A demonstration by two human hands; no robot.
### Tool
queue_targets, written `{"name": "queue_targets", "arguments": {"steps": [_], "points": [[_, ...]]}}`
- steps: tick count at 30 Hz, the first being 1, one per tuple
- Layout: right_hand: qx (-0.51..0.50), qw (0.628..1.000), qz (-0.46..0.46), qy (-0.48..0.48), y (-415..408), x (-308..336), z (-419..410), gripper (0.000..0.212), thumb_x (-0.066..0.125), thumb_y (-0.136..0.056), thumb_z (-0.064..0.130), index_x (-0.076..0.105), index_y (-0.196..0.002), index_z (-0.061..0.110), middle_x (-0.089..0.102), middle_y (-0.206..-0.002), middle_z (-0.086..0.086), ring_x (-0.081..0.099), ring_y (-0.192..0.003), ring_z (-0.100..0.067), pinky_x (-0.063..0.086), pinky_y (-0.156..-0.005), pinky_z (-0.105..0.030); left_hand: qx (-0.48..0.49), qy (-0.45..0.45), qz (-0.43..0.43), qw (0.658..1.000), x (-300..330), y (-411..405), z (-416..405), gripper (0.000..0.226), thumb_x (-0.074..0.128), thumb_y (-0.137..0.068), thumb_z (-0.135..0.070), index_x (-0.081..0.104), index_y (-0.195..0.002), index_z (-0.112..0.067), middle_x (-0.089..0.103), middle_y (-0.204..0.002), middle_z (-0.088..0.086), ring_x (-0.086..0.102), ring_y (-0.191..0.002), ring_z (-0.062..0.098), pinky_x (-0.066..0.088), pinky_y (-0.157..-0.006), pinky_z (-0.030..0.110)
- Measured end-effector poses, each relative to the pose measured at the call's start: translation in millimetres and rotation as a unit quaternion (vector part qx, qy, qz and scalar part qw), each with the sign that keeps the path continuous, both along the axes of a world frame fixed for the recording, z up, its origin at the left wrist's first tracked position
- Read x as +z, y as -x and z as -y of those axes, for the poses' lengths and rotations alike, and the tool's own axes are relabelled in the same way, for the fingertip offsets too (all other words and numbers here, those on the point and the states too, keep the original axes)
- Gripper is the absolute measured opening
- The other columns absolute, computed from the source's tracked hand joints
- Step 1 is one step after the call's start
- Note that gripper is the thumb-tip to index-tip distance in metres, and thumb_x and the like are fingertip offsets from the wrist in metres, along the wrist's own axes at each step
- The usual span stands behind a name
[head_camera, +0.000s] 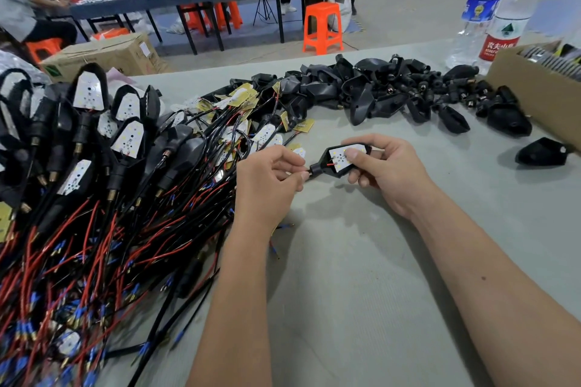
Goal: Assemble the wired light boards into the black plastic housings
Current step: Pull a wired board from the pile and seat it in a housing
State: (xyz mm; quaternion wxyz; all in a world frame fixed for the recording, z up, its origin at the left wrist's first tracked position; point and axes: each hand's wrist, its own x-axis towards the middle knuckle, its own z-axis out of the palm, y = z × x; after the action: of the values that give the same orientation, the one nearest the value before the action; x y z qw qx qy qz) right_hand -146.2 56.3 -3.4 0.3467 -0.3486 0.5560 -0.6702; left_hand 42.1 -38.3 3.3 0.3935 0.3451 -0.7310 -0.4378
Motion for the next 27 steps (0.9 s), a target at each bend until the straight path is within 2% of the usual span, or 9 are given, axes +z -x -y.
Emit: {"name": "queue_targets", "arguments": {"steps": [4, 11, 13, 16, 18, 20, 22, 27], "points": [[-0.001, 1.000, 0.004, 0.003, 0, -1, 0, 0.019, 0.073, -0.091, -0.001, 0.074, -0.108, 0.007, 0.074, -0.071, -0.010, 0.064, -0.049, -0.014, 0.051, -0.050, -0.018, 0.011, 0.017, -0.002, 1.000, 1, 4, -4, 0.021, 0.080, -0.078, 0.007, 0.071, -0.084, -0.012, 0.074, -0.074, 0.006, 0.073, -0.064, 0.023, 0.063, -0.070, 0.048], [0.001, 1.000, 0.016, -0.004, 6, -4, 0, 0.019, 0.075, -0.089, 0.000, 0.075, -0.107, 0.007, 0.075, -0.074, -0.012, 0.065, -0.050, -0.015, 0.052, -0.051, -0.018, -0.001, 0.026, 0.016, 1.000, 4, 4, -7, 0.018, 0.078, -0.081, 0.005, 0.071, -0.085, -0.011, 0.073, -0.076, 0.006, 0.073, -0.065, 0.021, 0.063, -0.071, 0.044], [-0.006, 1.000, 0.024, -0.004, 6, -5, 1, 0.019, 0.077, -0.087, 0.000, 0.076, -0.105, 0.007, 0.075, -0.075, -0.014, 0.064, -0.050, -0.016, 0.052, -0.051, -0.018, 0.006, 0.041, 0.046, 0.998, 4, 3, -5, 0.016, 0.080, -0.082, -0.003, 0.072, -0.086, -0.016, 0.074, -0.077, -0.001, 0.071, -0.066, 0.017, 0.062, -0.072, 0.037], [-0.021, 0.999, 0.041, 0.000, 9, -6, 1, 0.018, 0.078, -0.087, 0.001, 0.077, -0.103, 0.008, 0.076, -0.078, -0.014, 0.062, -0.051, -0.015, 0.051, -0.052, -0.018, 0.030, 0.074, 0.093, 0.993, 4, -4, 0, 0.016, 0.083, -0.080, -0.013, 0.074, -0.084, -0.025, 0.072, -0.076, -0.011, 0.063, -0.065, 0.001, 0.052, -0.068, 0.016], [-0.024, 0.999, 0.046, 0.000, 10, -7, 1, 0.019, 0.079, -0.086, 0.001, 0.077, -0.104, 0.009, 0.076, -0.080, -0.015, 0.062, -0.052, -0.015, 0.051, -0.052, -0.018, 0.023, 0.061, 0.109, 0.992, 4, -9, 4, 0.015, 0.082, -0.082, -0.013, 0.076, -0.079, -0.026, 0.071, -0.070, -0.008, 0.064, -0.065, 0.005, 0.054, -0.069, 0.022], [-0.025, 0.999, 0.046, -0.002, 10, -7, 1, 0.020, 0.079, -0.086, 0.001, 0.076, -0.104, 0.008, 0.076, -0.080, -0.016, 0.062, -0.052, -0.015, 0.051, -0.051, -0.018, 0.011, 0.044, 0.110, 0.993, 4, -11, 5, 0.015, 0.080, -0.084, -0.009, 0.076, -0.077, -0.022, 0.071, -0.067, -0.001, 0.068, -0.066, 0.020, 0.059, -0.069, 0.035], [-0.024, 0.999, 0.048, -0.003, 11, -7, 0, 0.021, 0.079, -0.085, 0.001, 0.076, -0.105, 0.008, 0.076, -0.080, -0.016, 0.063, -0.051, -0.015, 0.051, -0.050, -0.017, 0.007, 0.049, 0.108, 0.993, 5, -10, 3, 0.015, 0.078, -0.085, -0.006, 0.075, -0.076, -0.017, 0.069, -0.066, 0.006, 0.067, -0.064, 0.026, 0.058, -0.065, 0.036], [-0.008, 0.999, 0.046, -0.005, 12, -5, -2, 0.021, 0.079, -0.084, 0.001, 0.076, -0.104, 0.008, 0.075, -0.079, -0.015, 0.063, -0.051, -0.015, 0.051, -0.050, -0.017, -0.001, 0.047, 0.108, 0.993, 3, -7, 3, 0.013, 0.078, -0.085, -0.003, 0.074, -0.077, -0.013, 0.068, -0.069, 0.014, 0.058, -0.057, 0.015, 0.053, -0.060, 0.030]]}}
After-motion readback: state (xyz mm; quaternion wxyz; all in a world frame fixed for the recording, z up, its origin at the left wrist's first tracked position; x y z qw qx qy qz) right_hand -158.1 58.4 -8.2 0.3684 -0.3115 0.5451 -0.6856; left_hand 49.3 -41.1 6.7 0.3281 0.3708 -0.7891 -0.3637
